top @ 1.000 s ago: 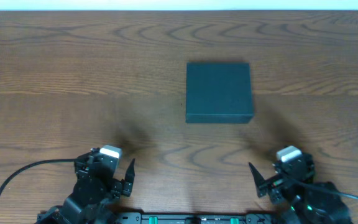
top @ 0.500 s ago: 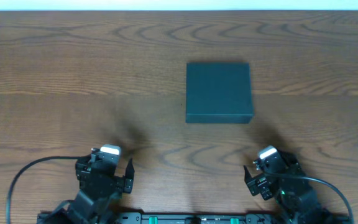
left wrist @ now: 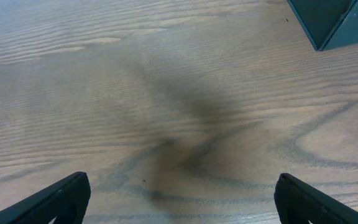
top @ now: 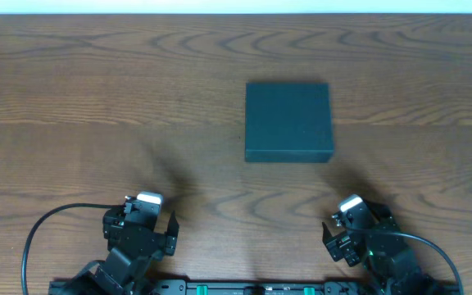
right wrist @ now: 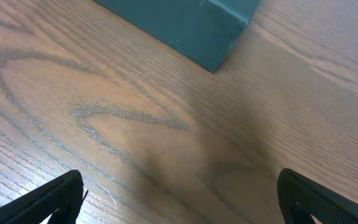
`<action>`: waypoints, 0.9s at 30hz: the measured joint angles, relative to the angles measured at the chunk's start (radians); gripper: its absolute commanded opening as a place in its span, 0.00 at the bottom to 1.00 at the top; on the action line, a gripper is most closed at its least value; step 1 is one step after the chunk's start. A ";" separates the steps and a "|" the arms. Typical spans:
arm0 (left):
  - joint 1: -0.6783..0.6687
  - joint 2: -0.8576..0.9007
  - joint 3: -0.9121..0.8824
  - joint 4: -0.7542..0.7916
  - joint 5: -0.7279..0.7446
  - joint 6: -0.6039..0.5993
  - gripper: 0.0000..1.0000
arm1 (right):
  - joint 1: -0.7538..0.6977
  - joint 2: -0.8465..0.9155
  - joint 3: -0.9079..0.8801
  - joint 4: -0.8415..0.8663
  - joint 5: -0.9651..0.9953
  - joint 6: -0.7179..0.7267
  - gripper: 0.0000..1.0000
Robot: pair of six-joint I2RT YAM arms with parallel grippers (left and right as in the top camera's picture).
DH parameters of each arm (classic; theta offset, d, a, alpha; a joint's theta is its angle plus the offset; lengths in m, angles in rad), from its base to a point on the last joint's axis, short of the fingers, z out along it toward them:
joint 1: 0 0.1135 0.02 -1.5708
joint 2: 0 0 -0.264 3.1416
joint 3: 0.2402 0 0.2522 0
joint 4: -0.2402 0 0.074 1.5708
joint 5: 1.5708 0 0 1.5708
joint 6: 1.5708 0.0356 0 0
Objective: Pack container
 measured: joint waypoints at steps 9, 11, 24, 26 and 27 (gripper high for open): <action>0.000 0.000 0.000 0.000 0.005 -0.003 0.96 | -0.058 0.025 0.000 0.000 -0.001 -0.002 0.99; 0.000 0.000 0.000 0.000 0.007 -0.003 0.96 | -0.106 0.048 0.000 -0.001 -0.001 -0.002 0.99; 0.000 0.000 0.000 -0.001 0.008 -0.003 0.96 | -0.465 0.061 0.000 -0.004 0.000 -0.002 0.99; 0.000 0.000 0.000 0.000 0.008 -0.003 0.96 | -0.484 0.041 0.000 -0.004 0.000 -0.002 0.99; 0.000 0.000 0.000 -0.001 0.008 -0.003 0.96 | -0.492 0.029 0.000 -0.004 0.000 -0.002 0.99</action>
